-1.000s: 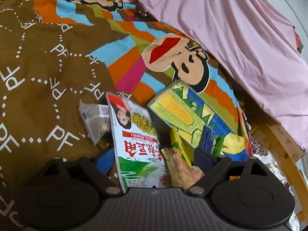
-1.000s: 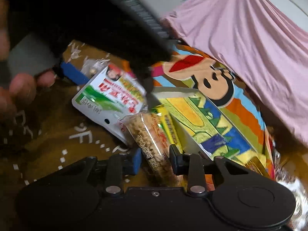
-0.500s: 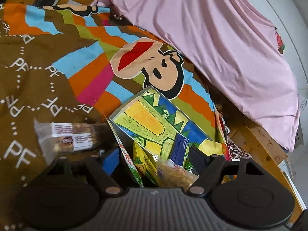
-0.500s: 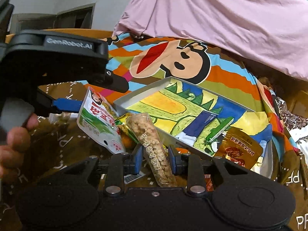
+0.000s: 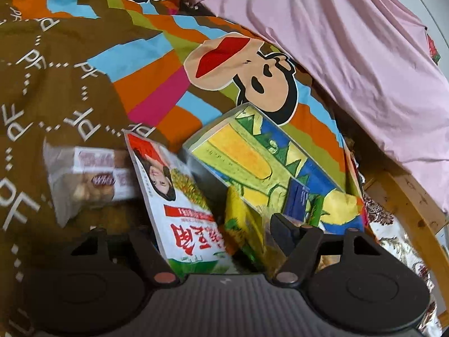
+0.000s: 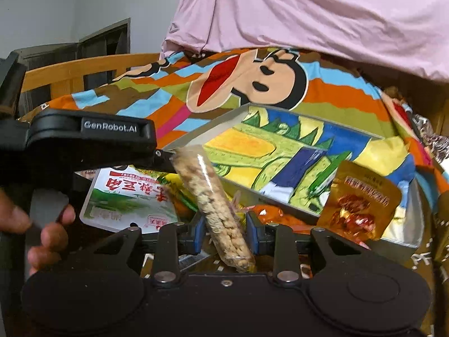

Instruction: Organize snacks

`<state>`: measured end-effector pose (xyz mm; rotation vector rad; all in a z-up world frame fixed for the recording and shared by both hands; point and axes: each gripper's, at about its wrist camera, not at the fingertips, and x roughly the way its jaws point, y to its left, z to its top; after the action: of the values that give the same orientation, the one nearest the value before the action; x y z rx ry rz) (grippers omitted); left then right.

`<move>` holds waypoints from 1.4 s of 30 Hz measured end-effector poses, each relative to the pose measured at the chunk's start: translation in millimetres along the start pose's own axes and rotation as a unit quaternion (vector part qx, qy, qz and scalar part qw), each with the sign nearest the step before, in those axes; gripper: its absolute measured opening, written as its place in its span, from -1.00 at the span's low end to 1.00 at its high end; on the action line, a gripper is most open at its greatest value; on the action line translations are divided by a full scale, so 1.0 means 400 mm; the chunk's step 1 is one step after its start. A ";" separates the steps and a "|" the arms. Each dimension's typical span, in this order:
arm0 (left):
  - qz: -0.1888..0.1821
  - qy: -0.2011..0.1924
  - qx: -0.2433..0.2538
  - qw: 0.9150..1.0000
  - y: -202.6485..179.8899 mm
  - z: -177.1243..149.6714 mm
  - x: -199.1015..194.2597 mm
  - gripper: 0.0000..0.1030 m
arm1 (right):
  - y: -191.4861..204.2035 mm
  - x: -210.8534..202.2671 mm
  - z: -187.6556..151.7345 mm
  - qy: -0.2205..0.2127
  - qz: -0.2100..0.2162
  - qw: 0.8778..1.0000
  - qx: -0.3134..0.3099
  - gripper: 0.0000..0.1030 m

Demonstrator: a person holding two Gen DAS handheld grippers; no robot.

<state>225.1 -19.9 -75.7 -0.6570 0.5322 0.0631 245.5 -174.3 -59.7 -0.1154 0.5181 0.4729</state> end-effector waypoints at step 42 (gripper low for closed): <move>0.063 -0.029 0.131 0.989 -0.088 0.031 -0.165 -0.83 | 0.243 -0.069 -0.065 -0.106 -0.134 0.908 -0.382 -0.60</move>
<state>181.2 -33.3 -15.3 -0.3629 0.5143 0.1291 167.8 -105.2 -67.2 -0.8699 0.0722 0.3893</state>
